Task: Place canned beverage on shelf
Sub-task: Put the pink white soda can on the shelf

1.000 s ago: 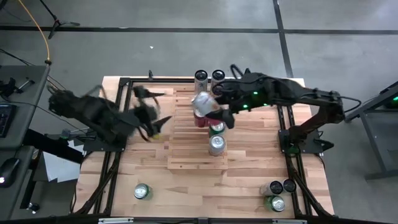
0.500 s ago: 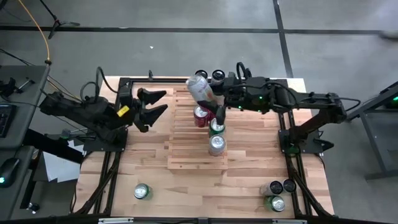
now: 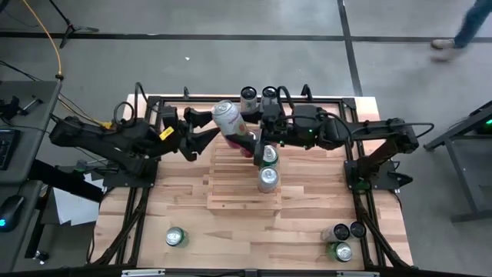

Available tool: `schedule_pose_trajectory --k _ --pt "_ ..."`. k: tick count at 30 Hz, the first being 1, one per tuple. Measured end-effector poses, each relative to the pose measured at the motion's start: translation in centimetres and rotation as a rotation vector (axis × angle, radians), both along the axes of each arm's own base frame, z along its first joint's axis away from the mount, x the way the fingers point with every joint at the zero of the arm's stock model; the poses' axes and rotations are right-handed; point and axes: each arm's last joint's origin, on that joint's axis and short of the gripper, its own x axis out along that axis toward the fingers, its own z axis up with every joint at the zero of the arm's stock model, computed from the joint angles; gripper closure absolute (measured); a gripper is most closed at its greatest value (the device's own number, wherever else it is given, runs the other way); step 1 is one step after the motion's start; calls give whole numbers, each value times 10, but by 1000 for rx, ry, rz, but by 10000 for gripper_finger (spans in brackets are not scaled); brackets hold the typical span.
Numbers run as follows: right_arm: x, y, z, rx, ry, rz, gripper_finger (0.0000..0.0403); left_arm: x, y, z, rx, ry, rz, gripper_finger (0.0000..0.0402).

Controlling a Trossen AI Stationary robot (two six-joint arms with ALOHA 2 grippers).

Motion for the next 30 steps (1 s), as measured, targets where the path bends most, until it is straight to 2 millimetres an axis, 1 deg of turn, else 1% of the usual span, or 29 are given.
schedule_pose_trajectory --k 8,13,17,23,27,30 --pt "7 1 -6 15 6 -69 119 14 5 -3 19 -43 -26 16" --pt "17 3 -17 20 33 -67 119 26 7 -2 25 -32 -21 16" --pt "21 6 -21 1 48 -67 119 29 8 6 29 -51 -6 16" --pt "20 8 -20 -38 50 -121 119 28 9 8 62 -30 53 18" --pt "19 8 -19 -50 50 -130 119 28 11 5 56 10 91 36" --pt "19 7 -20 -65 64 -150 119 28 11 3 55 32 103 69"
